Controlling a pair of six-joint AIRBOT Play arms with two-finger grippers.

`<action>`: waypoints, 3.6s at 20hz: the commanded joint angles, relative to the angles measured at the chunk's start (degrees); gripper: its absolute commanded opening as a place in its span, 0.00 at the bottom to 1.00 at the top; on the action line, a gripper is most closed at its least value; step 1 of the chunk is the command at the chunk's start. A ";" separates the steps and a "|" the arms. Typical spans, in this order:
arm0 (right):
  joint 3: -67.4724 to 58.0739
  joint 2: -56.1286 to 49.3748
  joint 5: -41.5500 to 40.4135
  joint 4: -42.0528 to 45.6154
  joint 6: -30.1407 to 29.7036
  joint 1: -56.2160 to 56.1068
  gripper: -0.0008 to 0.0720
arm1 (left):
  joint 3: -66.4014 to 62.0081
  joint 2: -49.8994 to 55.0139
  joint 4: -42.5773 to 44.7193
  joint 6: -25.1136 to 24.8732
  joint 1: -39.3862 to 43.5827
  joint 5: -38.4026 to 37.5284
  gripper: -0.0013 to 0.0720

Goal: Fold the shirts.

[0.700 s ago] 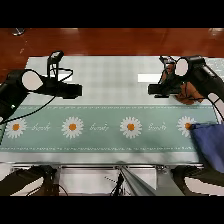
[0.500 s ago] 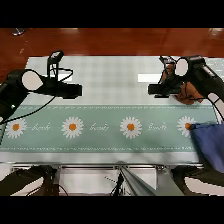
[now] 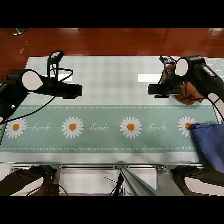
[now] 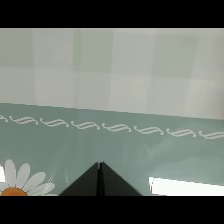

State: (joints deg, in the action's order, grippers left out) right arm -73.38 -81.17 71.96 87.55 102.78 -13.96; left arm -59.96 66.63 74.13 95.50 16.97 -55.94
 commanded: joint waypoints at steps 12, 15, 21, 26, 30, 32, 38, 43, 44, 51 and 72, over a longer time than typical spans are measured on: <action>-0.11 -0.76 -26.69 31.93 5.86 4.31 0.88 | 0.02 2.01 4.13 -2.43 -0.81 21.00 0.98; -0.11 -0.94 -27.10 32.06 13.97 15.34 0.87 | 0.02 2.54 4.15 -2.43 -2.16 22.29 0.98; -3.45 -7.21 -32.17 11.54 11.10 33.64 0.87 | 0.09 3.67 4.17 -2.45 -2.73 20.87 0.97; -15.04 -18.99 -28.17 2.60 1.97 36.35 0.87 | 0.13 4.26 4.15 -2.43 -2.73 17.70 0.97; -19.41 -25.38 -23.43 -7.63 -6.38 36.20 0.87 | 0.15 4.74 4.15 -2.40 -2.73 17.33 0.97; -19.41 -26.77 -21.90 -10.12 -8.59 35.58 0.87 | 0.15 5.29 4.11 -2.38 -2.71 17.33 0.97; -20.24 -27.82 -17.64 -11.26 -12.52 33.27 0.08 | 0.13 6.99 3.48 -1.11 -2.23 12.26 0.97; -31.36 -23.56 -13.20 -13.33 -14.34 29.66 0.04 | -0.20 6.03 5.18 -5.03 -5.95 -0.31 0.97; -34.25 -21.46 -13.51 -13.33 -14.40 28.57 0.04 | -0.20 4.87 5.22 -5.03 -7.93 -2.93 0.97; -41.90 0.44 -19.45 -13.05 -18.12 16.48 0.04 | 16.28 -16.65 -2.60 -5.03 -12.63 -3.08 0.97; -1.51 11.32 -15.67 -31.10 -17.64 -21.18 0.04 | 26.80 -29.44 -12.66 -4.98 -12.52 5.29 0.97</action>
State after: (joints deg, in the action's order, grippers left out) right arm -86.04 -67.81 63.07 65.30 83.68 -30.04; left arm -33.19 37.23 61.52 90.48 4.49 -52.16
